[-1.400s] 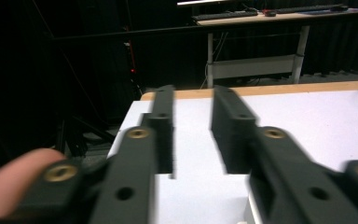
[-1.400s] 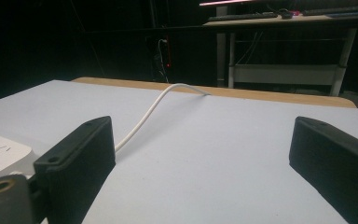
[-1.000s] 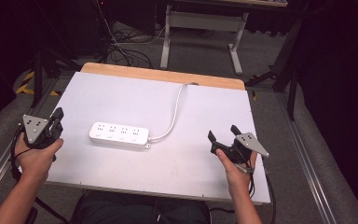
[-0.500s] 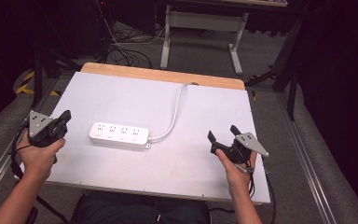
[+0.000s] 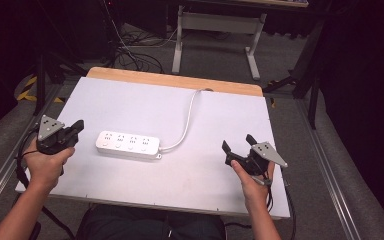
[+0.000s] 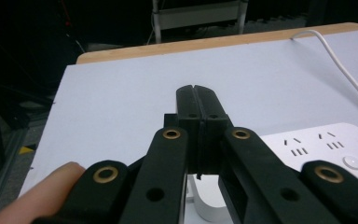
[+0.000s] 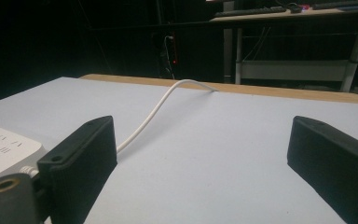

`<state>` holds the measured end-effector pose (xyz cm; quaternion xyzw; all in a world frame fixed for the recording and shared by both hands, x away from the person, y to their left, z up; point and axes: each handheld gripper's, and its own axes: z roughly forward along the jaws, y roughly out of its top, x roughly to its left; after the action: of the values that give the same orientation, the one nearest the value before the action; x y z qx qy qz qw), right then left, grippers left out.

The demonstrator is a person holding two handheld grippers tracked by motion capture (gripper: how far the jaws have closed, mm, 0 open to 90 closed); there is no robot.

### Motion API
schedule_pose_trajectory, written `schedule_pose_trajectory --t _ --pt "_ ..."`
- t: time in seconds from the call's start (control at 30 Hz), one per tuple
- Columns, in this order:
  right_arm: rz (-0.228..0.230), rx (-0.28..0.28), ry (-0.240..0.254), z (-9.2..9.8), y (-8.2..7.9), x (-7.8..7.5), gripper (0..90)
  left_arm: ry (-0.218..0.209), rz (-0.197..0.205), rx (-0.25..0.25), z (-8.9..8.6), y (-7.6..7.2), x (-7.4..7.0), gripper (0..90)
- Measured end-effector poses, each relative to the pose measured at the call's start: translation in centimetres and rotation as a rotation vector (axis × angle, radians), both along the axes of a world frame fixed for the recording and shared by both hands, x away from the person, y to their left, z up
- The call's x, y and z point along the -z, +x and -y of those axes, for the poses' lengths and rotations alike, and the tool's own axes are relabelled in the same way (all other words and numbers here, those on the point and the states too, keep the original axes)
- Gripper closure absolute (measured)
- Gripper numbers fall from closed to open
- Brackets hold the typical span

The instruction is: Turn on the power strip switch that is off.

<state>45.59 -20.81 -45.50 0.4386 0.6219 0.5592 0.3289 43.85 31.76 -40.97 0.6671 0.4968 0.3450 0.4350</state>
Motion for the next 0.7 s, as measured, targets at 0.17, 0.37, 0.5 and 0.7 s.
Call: schedule_pose_trajectory --t 0.17,0.37,0.5,0.7 --pt "-0.001 -0.001 -0.001 0.0 0.0 0.0 8.8 0.04 -0.012 0.05 0.7 0.1 -0.2 90.0" --pt "-0.002 -0.003 -0.001 0.0 0.0 0.0 8.8 0.046 -0.027 0.073 1.5 0.5 -0.1 90.0" --pt "-0.003 -0.005 0.0 0.0 -0.1 0.0 9.0 0.062 -0.05 0.1 2.0 0.8 0.1 90.0" --pt "-0.003 -0.003 0.004 0.0 -0.1 0.0 9.2 0.07 -0.07 0.129 2.2 1.0 0.1 90.0"
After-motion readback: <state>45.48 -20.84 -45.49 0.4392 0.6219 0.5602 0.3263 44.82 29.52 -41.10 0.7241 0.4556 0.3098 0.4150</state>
